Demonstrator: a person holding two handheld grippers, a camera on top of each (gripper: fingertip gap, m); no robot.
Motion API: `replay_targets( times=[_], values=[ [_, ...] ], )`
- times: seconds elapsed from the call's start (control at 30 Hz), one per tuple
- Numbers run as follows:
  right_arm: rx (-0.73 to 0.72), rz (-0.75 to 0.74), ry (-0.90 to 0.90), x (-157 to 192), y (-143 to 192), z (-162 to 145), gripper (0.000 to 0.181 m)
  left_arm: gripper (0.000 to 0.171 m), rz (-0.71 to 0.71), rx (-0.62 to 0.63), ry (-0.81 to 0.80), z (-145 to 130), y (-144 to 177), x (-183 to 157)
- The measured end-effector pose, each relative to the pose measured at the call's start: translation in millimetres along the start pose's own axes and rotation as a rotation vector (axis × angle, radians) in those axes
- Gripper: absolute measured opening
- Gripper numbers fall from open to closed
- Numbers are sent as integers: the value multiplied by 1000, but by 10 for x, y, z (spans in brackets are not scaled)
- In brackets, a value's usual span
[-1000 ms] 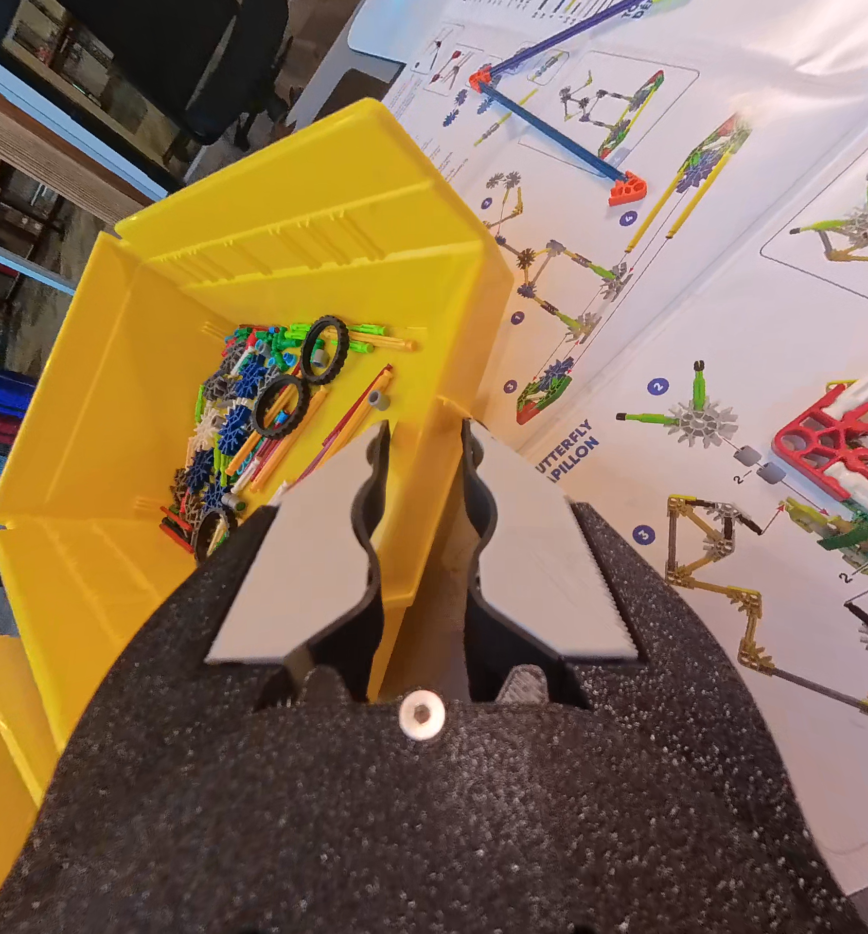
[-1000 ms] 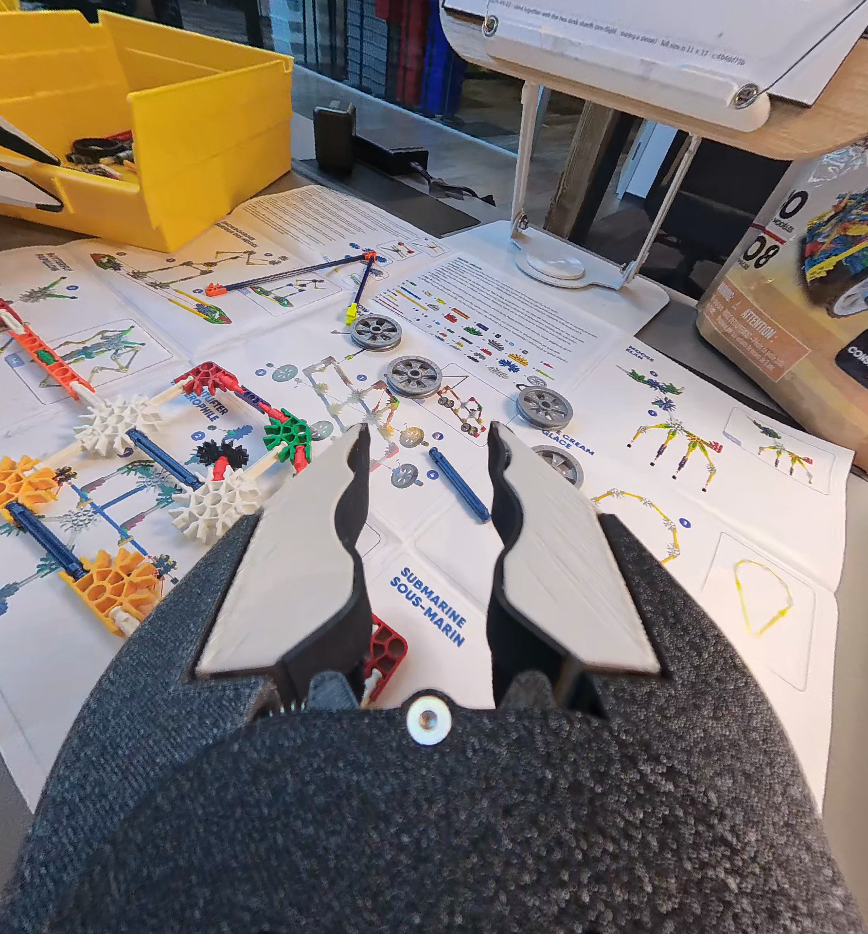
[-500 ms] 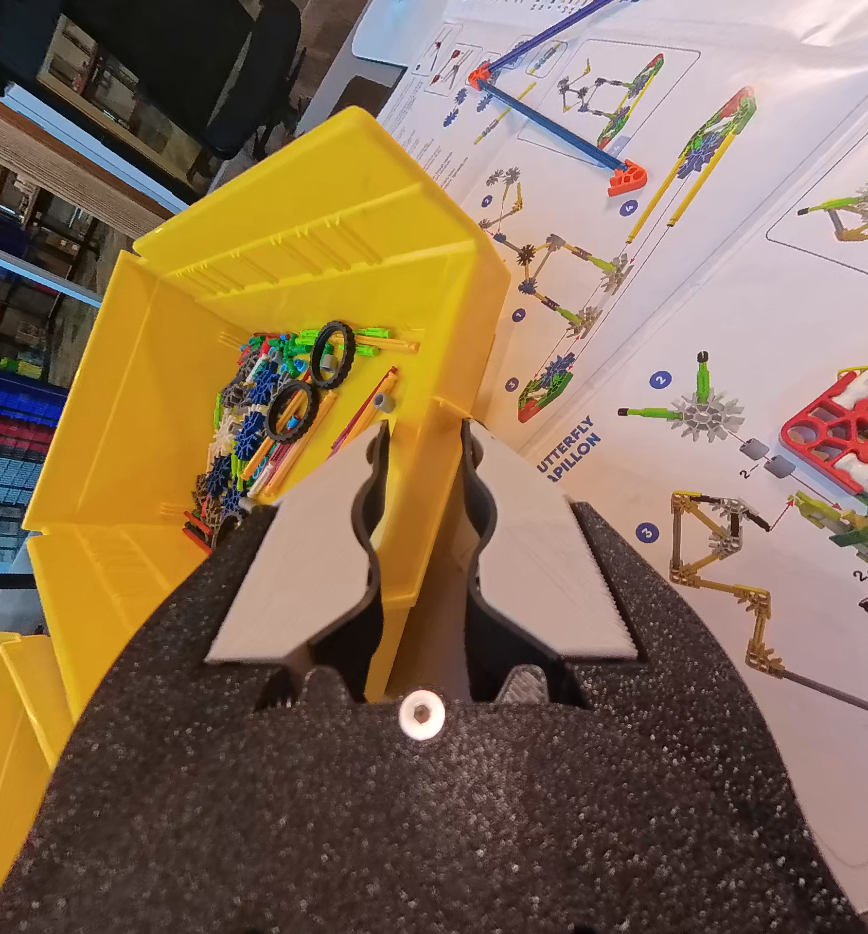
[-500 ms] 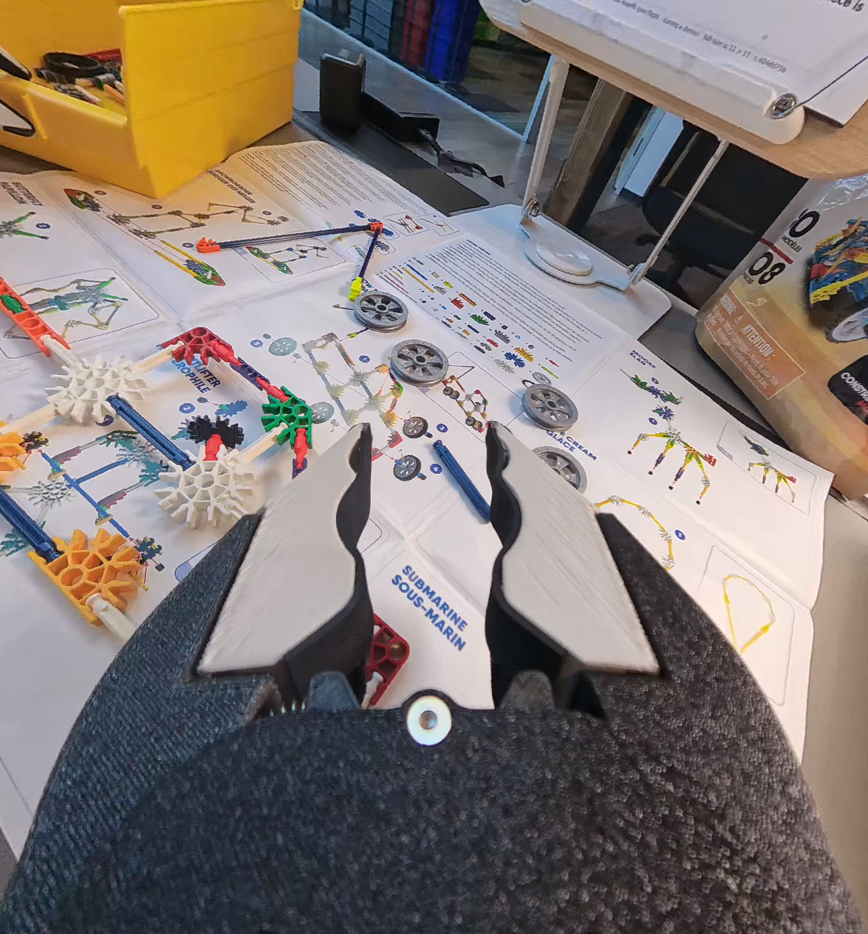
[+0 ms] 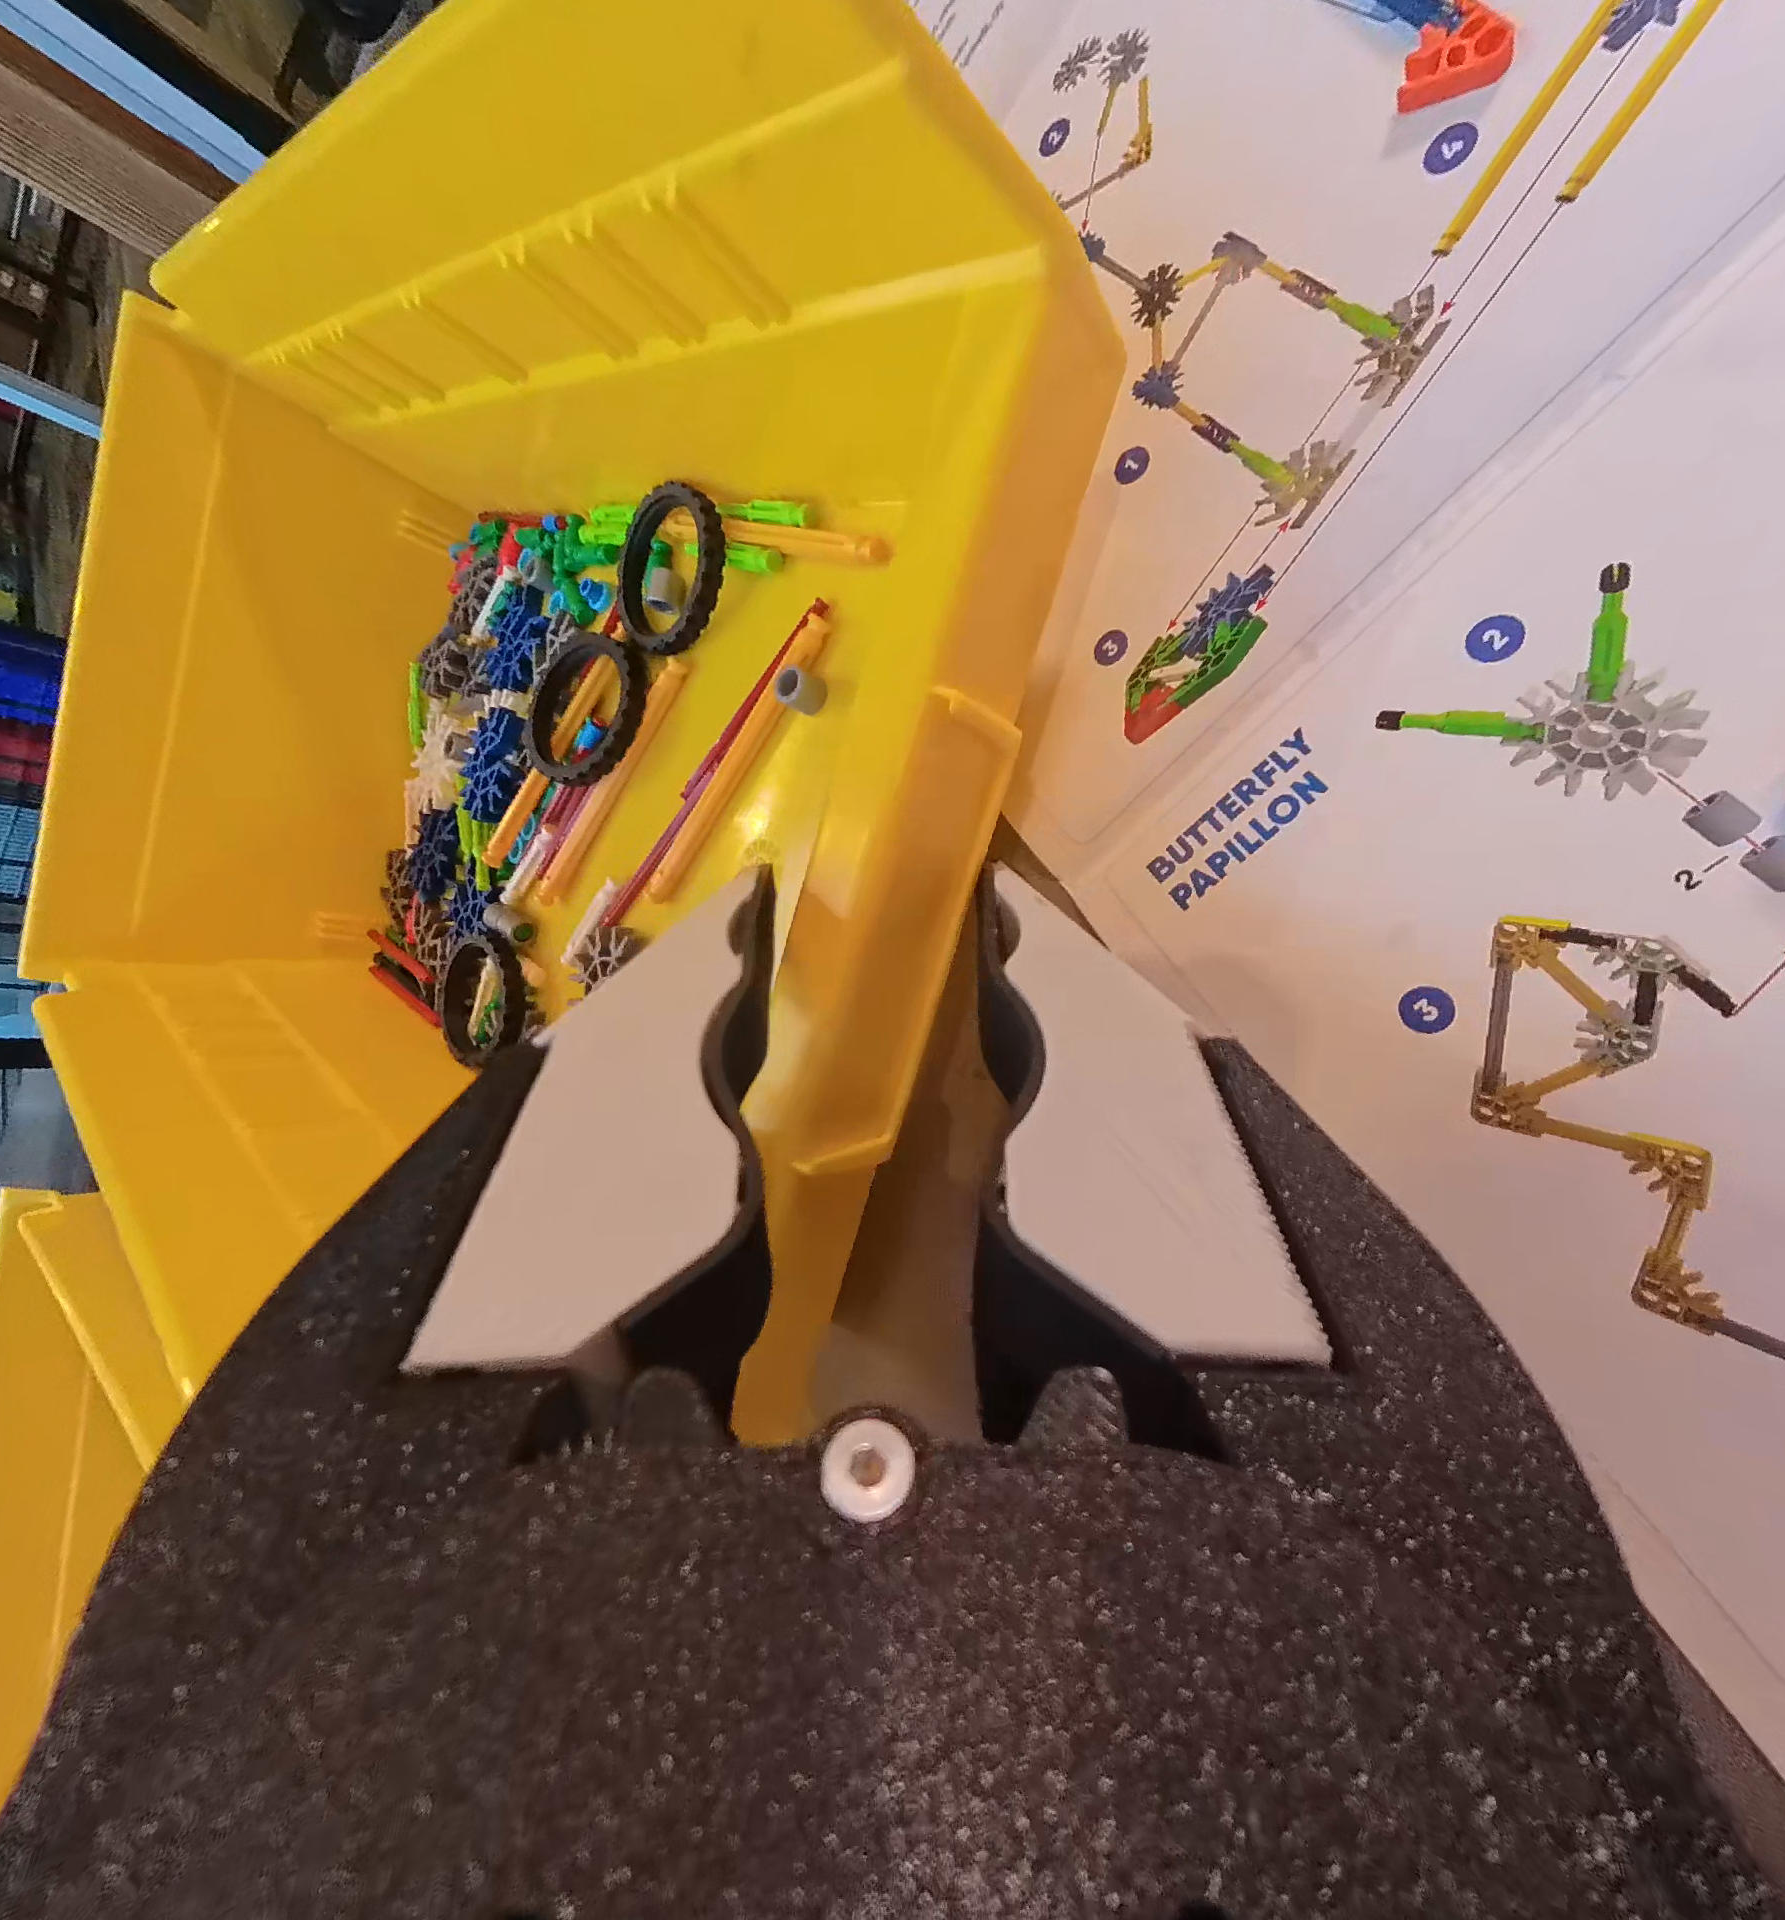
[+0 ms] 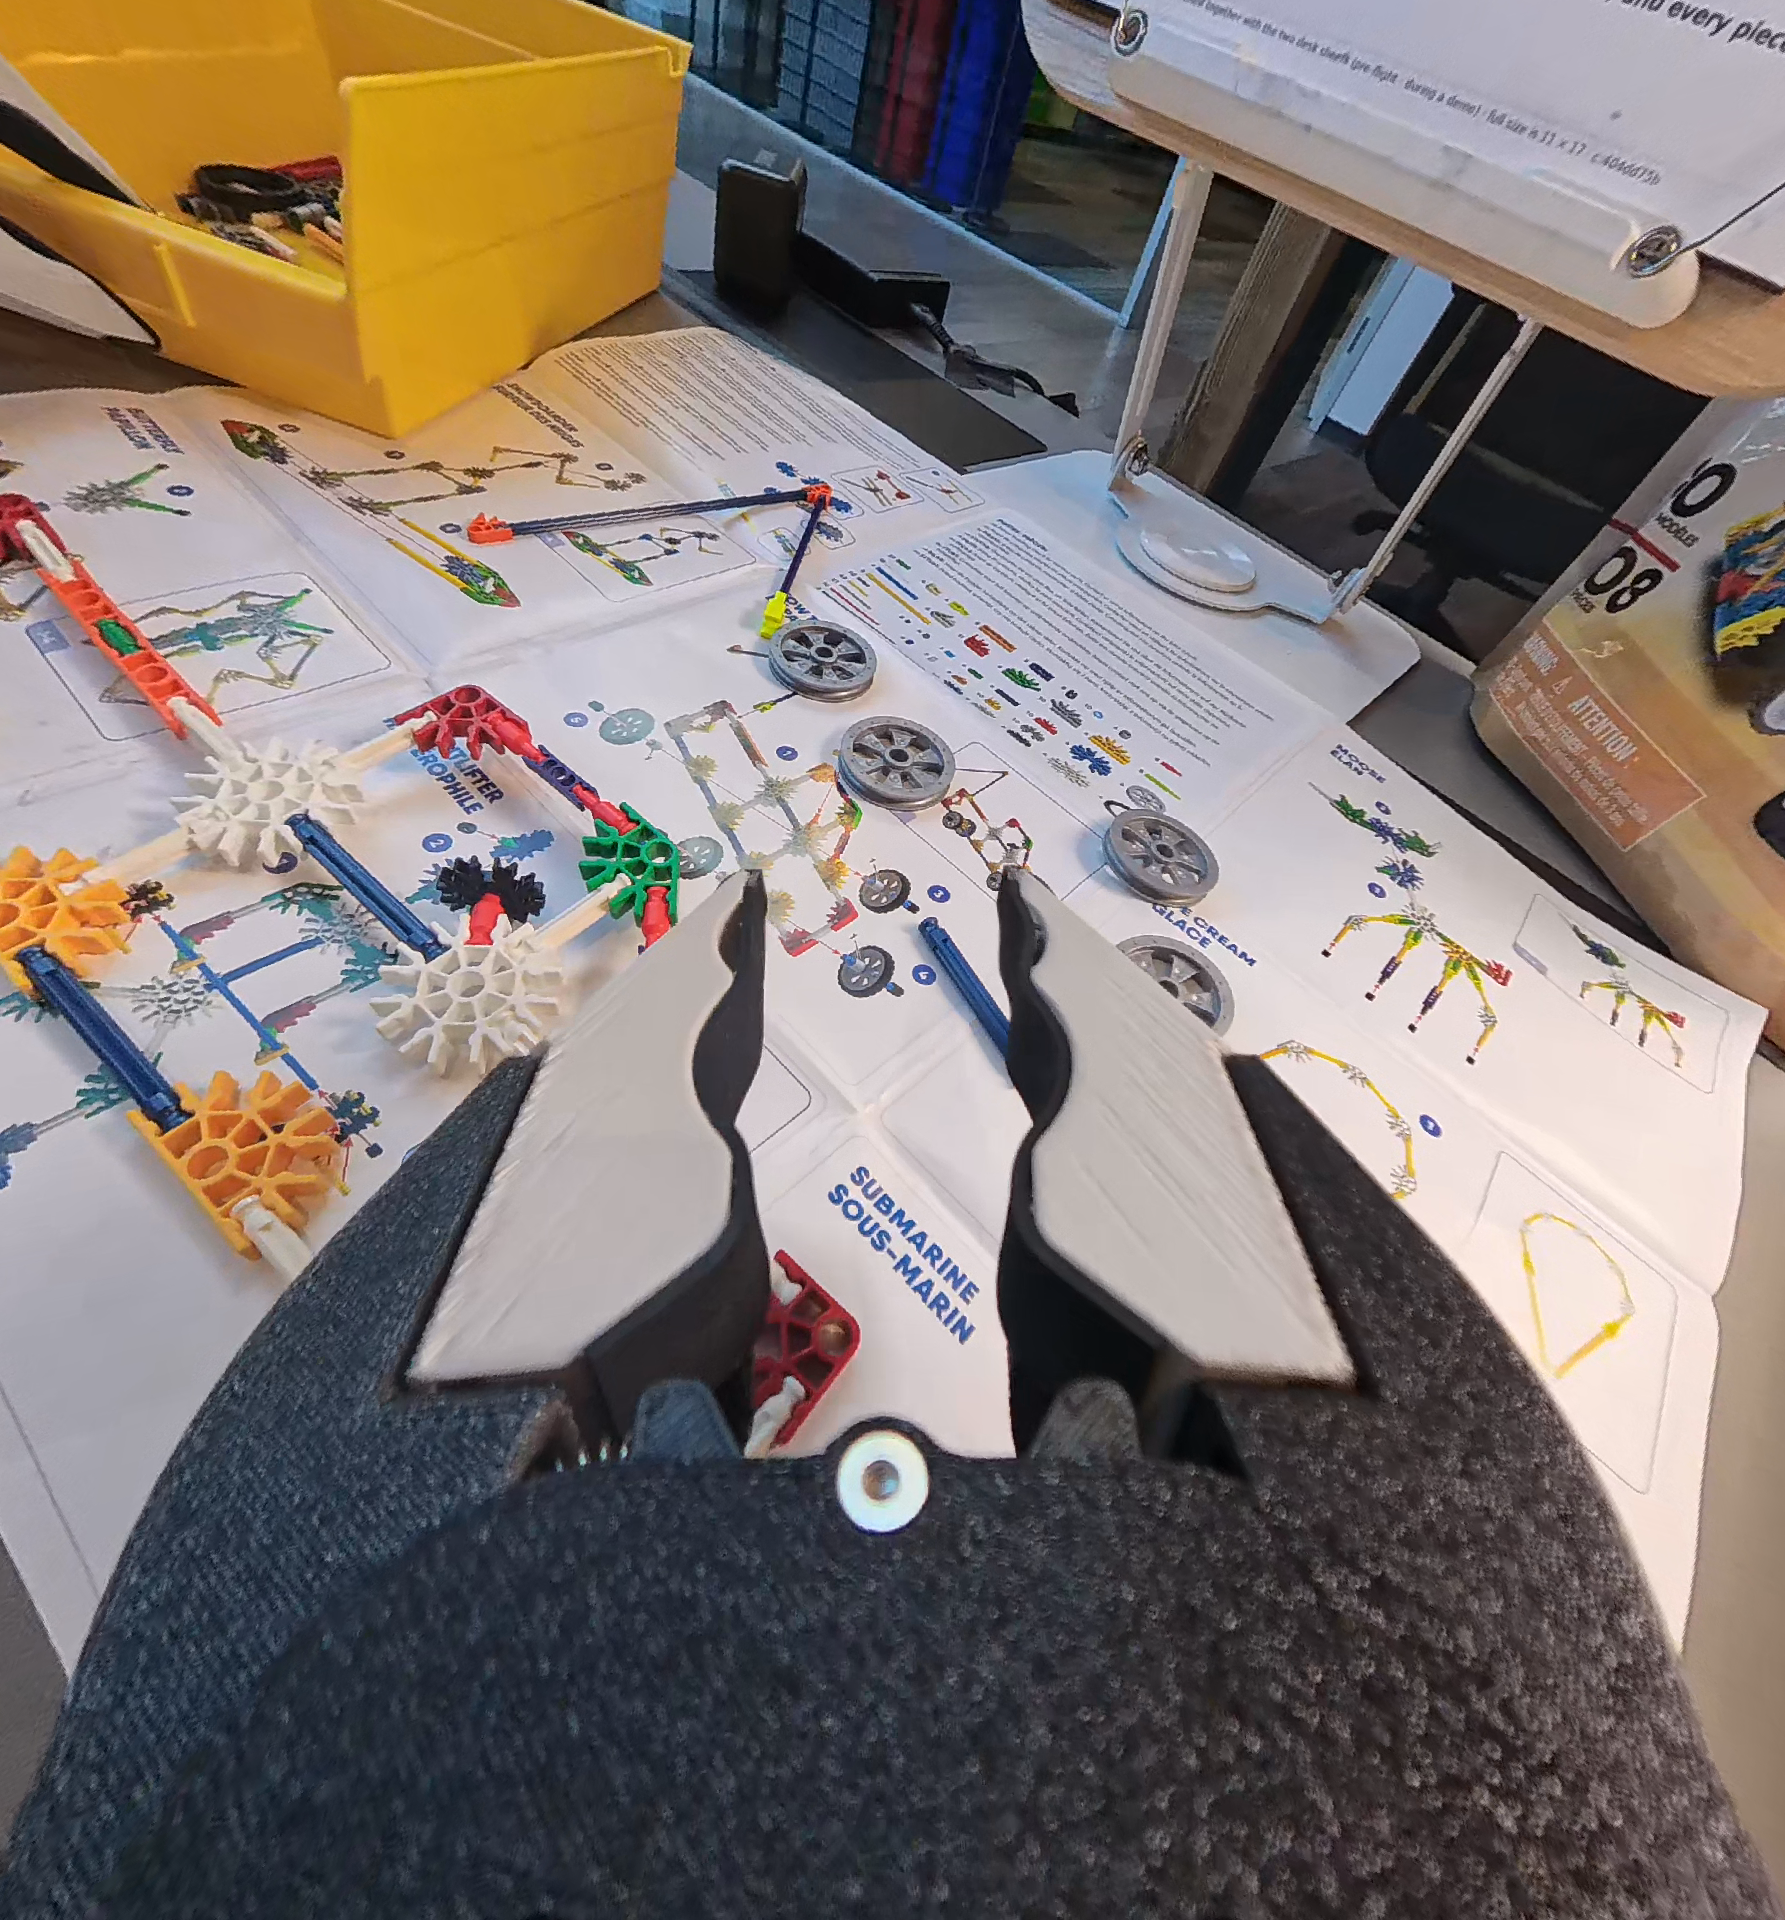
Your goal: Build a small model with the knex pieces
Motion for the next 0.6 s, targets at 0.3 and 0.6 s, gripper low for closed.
replay_targets(
  times=[0.3, 0.6],
  values=[
    [-5, 11, 7, 15, 14, 0, 44, 32, 30, -29, -45, 129, 154, 48],
    [-20, 26, 18, 43, 81, -7, 44, 28, 65, -160, -37, 585, 958, 705]
  ],
)
Point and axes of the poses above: each gripper's, where its closed fingertips meet, y back along the fingers, z out of its top, x = y × z across the jaws, the point moved 1 cm from there along y, back along the fingers, and after that the axes turned 13 degrees about x, right-handed, at the moved point
